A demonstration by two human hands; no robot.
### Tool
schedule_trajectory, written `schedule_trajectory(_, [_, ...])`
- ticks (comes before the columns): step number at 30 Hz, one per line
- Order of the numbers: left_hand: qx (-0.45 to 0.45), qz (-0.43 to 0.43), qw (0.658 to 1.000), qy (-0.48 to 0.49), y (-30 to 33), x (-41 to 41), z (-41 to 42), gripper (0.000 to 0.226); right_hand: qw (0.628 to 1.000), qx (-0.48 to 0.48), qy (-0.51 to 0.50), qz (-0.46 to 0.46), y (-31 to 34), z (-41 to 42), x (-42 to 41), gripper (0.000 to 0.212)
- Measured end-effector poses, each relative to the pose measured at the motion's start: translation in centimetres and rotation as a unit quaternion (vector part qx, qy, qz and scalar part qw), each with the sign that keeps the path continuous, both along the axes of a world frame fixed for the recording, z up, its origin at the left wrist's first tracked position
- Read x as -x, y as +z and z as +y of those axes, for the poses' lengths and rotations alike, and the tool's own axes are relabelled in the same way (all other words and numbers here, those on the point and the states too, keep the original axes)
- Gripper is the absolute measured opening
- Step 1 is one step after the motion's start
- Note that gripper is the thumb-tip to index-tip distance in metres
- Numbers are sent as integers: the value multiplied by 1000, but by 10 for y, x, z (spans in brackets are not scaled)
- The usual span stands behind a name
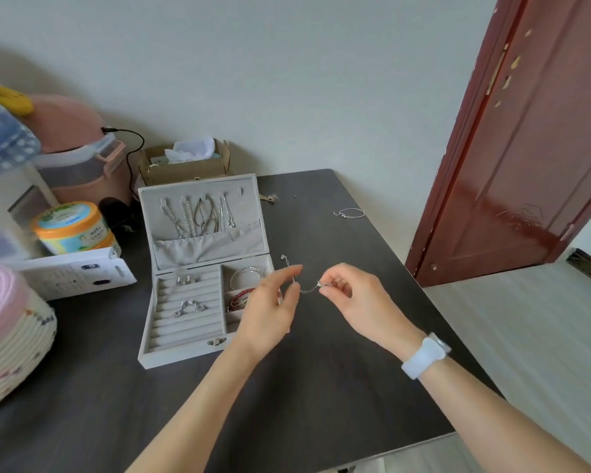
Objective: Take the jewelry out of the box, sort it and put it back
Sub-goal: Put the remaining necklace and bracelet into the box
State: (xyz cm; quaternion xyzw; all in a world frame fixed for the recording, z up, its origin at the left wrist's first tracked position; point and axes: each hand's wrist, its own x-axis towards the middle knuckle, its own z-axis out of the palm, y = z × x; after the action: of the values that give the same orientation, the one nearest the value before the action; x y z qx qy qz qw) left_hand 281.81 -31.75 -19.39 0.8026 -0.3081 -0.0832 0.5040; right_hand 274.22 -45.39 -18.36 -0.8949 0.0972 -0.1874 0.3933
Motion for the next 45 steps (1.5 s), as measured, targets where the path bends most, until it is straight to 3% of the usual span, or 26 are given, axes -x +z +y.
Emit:
schedule_trajectory(3, [77,113,989,-61,9,6,-17,34,998,11,15,-65,40,-9,11,9])
schedule_trajectory(8, [132,241,939,-208,15,24,-42,50,992,9,1,-128,67,-29,17,11])
schedule_trajectory(11, [217,364,883,-202,16,29,-46,32,988,-17,-52,-145,62,-49,15,12])
schedule_trajectory(13, [220,399,878,-144,14,27,-47,21,984,-32,-99,-146,51,-63,14,13])
schedule_trajectory(18, [97,309,945,37,6,5,-61,20,970,-89,-205,-93,1,-92,6,11])
schedule_trajectory(22, [21,124,983,136,0,-27,-90,17,964,-120,-236,-20,-40,-101,-15,18])
schedule_trajectory(27, [-79,7,979,188,-14,-64,-126,21,963,-86,-256,16,-55,-130,-62,14])
schedule_trajectory(31, [-84,5,979,184,-36,-99,-154,22,960,-56,-273,21,-60,-161,-106,21])
schedule_trajectory(38, [-115,-93,971,190,-55,-146,-202,25,964,-11,-263,32,-66,-197,-168,15])
schedule_trajectory(42, [-129,-111,969,179,-60,-157,-210,25,963,24,-264,49,-75,-208,-179,44])
schedule_trajectory(45, [-142,-120,966,178,-61,-155,-208,26,959,14,-275,63,-78,-209,-179,22])
